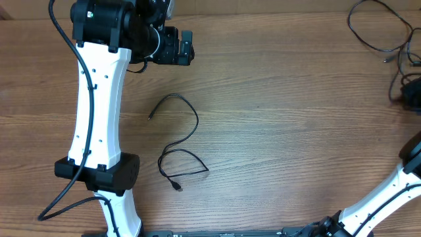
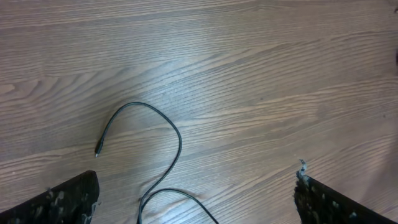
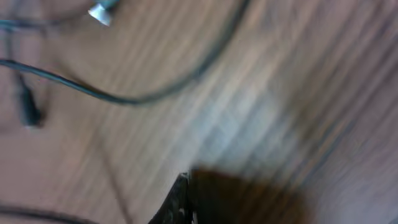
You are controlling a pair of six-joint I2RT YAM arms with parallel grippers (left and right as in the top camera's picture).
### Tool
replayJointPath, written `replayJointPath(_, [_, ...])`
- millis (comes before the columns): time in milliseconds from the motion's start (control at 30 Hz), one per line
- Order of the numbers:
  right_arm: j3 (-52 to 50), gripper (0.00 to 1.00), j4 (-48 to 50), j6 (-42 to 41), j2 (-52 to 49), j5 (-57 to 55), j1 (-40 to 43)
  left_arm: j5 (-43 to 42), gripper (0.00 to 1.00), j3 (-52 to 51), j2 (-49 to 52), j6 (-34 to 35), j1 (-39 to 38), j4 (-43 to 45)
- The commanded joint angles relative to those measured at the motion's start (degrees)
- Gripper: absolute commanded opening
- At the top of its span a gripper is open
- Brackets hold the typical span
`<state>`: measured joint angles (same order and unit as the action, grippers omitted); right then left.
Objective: Untangle cables
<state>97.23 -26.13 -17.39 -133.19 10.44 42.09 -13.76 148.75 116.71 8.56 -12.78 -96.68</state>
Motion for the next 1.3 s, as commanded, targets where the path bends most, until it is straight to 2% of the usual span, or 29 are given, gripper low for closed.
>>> replayJointPath(0, [-0.3, 0.04, -1.8, -0.2, -0.5, -6.6, 0.3, -0.9, 1.0, 0.1, 0.3, -1.3, -0.1, -0.1])
replayJointPath(67, [-0.5, 0.05, -1.9, -0.2, -0.5, -9.4, 0.4, -0.8, 1.0, 0.1, 0.3, -1.3, -0.1, -0.1])
replayJointPath(133, [-0.5, 0.21, -2.3, 0.5, -0.5, -11.0, 0.5, -0.8, 1.0, 0.1, 0.3, -1.3, -0.1, -0.1])
replayJointPath(167, [-0.5, 0.33, -2.4, 1.1, -0.5, -10.6, 0.5, -0.8, 1.0, 0.1, 0.3, -1.3, -0.1, -0.1])
replayJointPath(200, [-0.5, 0.58, -2.6, 1.1, -0.5, -10.2, 0.5, -0.8, 1.0, 0.1, 0.3, -1.3, -0.1, -0.1])
replayJointPath(233, [-0.5, 0.77, -2.7, 1.1, -0.5, -9.9, 0.5, -0.8, 1.0, 0.1, 0.3, -1.3, -0.1, -0.1])
replayJointPath(400, [-0.2, 0.81, -3.1, 1.1, 0.4, -8.5, 0.3, -0.8, 1.0, 0.1, 0.3, -1.3, -0.1, -0.1])
replayJointPath(500, [0.1, 0.89, -3.3, 1.1, 2.9, -6.7, 0.3, -0.8, 1.0, 0.1, 0.3, -1.3, -0.1, -0.1])
replayJointPath(567, [0.4, 1.0, -3.2, 1.1, 5.7, -6.3, 0.3, -0.8, 1.0, 0.1, 0.3, -1.3, -0.1, 0.0])
replayJointPath(867, [1.0, 1.0, -4.4, 1.1, 18.1, -3.8, -0.2, -0.8, 1.0, 0.1, 0.3, -1.3, -0.1, 0.3])
replayJointPath(1033, [1.0, 0.92, -6.7, 1.1, 18.9, 0.7, -2.5, -0.8, 1.0, 0.1, 0.3, -1.3, -0.1, 0.3])
replayJointPath(1100, [1.0, 0.92, -8.0, 1.0, 18.9, 4.9, -4.1, -0.8, 1.0, 0.1, 0.3, -1.3, -0.1, 0.3])
replayJointPath(1200, [1.0, 0.92, -9.6, 1.1, 18.8, 20.1, -8.0, -0.7, 1.0, 0.1, 0.3, -1.3, -0.1, 0.3])
replayJointPath(1267, [1.0, 0.67, -10.0, 3.5, 18.8, 31.1, -12.2, -0.7, 1.0, 0.1, 0.3, -1.2, -0.1, 0.6])
